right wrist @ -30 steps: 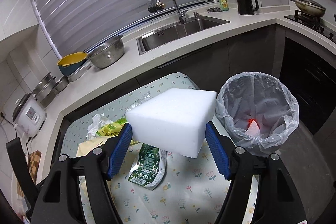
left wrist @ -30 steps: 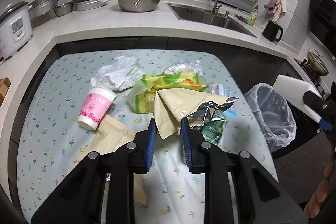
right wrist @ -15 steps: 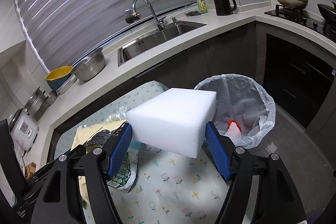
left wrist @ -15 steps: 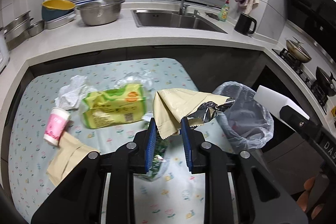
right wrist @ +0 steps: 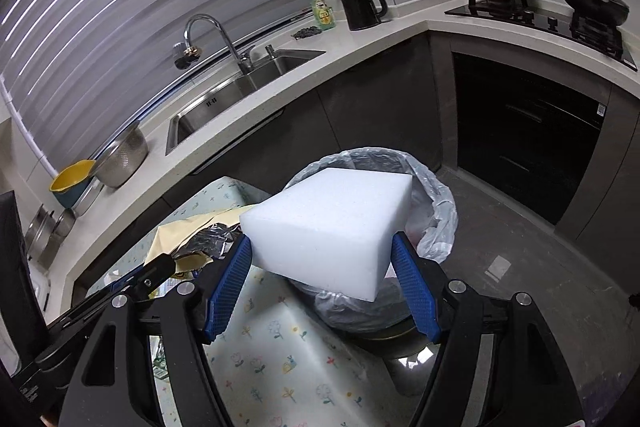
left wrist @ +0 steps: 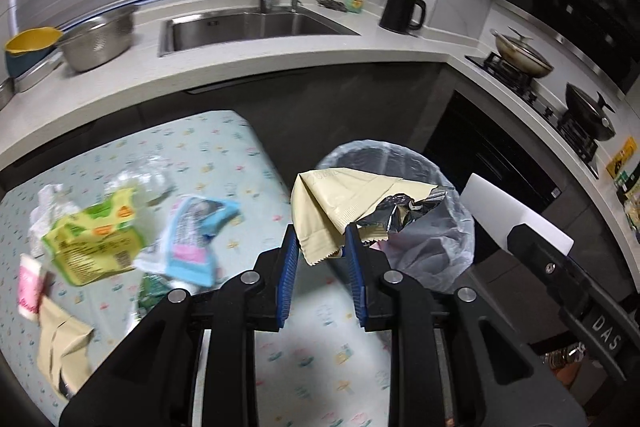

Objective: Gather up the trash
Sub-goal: 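Carry the sponge and beige bag over the bin and open both tools, then move both open tools back over the remaining trash on the table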

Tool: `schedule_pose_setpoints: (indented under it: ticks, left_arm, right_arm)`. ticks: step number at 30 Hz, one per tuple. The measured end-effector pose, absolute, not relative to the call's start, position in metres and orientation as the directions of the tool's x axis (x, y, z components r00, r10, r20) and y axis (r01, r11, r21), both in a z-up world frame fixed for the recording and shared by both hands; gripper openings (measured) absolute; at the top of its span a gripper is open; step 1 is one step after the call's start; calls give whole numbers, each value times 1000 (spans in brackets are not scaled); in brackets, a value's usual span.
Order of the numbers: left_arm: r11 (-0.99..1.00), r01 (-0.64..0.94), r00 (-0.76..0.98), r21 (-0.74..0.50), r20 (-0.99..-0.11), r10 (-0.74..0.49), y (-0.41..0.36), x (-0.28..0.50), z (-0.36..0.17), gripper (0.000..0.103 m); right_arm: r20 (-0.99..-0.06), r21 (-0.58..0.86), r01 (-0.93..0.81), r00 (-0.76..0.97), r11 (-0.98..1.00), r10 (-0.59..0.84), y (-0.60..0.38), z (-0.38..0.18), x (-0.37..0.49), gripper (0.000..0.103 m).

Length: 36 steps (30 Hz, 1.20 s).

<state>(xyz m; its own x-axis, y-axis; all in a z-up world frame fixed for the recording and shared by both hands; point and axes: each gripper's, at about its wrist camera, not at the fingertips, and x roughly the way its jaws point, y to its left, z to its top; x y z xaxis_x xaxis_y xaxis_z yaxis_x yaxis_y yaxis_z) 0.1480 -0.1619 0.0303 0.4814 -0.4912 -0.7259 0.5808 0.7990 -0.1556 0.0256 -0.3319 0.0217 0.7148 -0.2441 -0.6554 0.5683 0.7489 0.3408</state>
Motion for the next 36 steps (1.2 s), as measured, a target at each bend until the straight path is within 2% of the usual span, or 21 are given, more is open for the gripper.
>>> schedule_pose_setpoints:
  ticks: [6,8,9,10,13,21,28,36]
  left_arm:
    - [751,637,409,-174,-749,-521,-213,158,11,24]
    - [741,647,385,-180,-762,-522,-228,162,4,31]
    - [737,649,376,-187,-763,-525,-233,164,2,42]
    - [733,652,369,-196,-762,-532,-238,165,0,49]
    - [734,651,371,-196,-761,-532,-244,166,-4,55]
    - [761,621,407,-188,-752,-519,-232,178,0,62]
    - [811,571,484,-129,-745,-459,-206,187,5,72]
    - [862,498,536,-96,-747,-393,-179,200,2,76]
  right_arm:
    - [-665,344,610,695,714,-273,-358,10,21,68]
    - [-669,340,620,688,708,-281,-363,7,20,68]
    - [-673,336,626,682,703,-286,-366,5,20,68]
    - [-675,337,631,679,699,-288,-369,4,19,68]
    - [-682,332,639,671,694,-292,-372,-1,21,68]
    - [-697,322,628,664,709,-271,-369,-13,41,69]
    - [-699,309,601,669,737,-252,-364,-14,68,69]
    - [-694,285,569,677,772,-243,-360,-13,102,72]
